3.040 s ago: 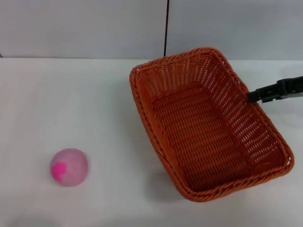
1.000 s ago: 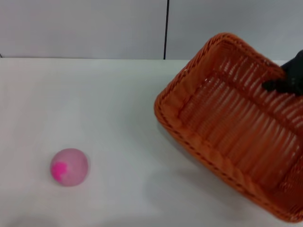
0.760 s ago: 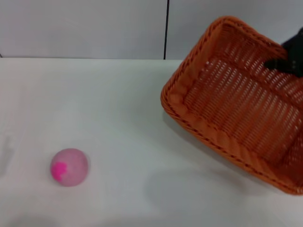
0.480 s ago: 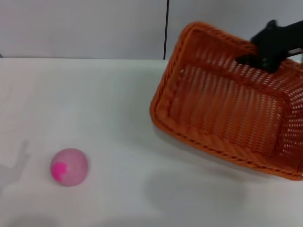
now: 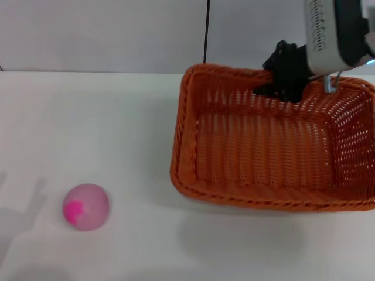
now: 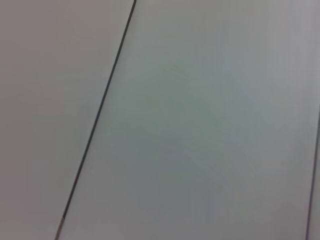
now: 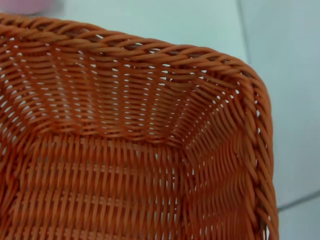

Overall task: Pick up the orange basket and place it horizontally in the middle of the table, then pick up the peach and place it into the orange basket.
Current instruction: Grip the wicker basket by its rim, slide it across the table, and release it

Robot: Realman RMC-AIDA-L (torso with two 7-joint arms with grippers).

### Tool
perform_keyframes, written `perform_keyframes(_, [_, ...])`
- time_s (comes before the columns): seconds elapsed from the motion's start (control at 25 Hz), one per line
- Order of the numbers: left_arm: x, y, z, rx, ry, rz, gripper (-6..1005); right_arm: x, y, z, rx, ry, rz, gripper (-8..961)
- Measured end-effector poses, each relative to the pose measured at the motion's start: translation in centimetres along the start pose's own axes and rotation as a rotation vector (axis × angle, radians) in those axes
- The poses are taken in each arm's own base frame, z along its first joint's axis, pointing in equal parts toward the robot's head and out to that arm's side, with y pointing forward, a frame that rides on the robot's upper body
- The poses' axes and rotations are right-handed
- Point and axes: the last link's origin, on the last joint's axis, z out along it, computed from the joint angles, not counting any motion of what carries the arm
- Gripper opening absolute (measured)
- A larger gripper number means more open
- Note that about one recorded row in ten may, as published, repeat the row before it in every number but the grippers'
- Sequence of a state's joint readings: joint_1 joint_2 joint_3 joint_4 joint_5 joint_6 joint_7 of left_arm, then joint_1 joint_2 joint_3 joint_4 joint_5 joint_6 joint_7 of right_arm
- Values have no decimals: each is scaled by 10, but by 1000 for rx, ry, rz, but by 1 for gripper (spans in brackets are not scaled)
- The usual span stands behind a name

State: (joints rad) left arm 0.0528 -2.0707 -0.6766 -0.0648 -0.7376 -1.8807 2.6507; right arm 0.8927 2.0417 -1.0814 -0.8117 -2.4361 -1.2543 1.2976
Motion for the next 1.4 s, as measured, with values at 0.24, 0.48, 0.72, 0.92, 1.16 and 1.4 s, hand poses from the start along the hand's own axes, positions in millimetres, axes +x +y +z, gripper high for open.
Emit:
perform_keyframes(0.24, [-1,1,1,-5,-3,-3,785,-12,1,9,-22,-14,-42,127])
perform_keyframes(0.48, [-1,1,2,-9,-4,-4,783,-17,-1,15,-3,-41,-31,126])
perform_keyframes(0.72, [-2,0,3,-7,-10,-4,782,-17,-3,25,38,-60,6,126])
perform_keyframes(0.92, [-2,0,1,-4,-11,-4,781,-18,1,36,45,-42,16,127])
perform_keyframes(1.16, [-2,1,0,-5,-12,-6,780,-18,5,40,57,-69,52,161])
perform_keyframes(1.4, [-1,0,1,-10,-10,-12,778,-15,6,28,137,-183,155,444])
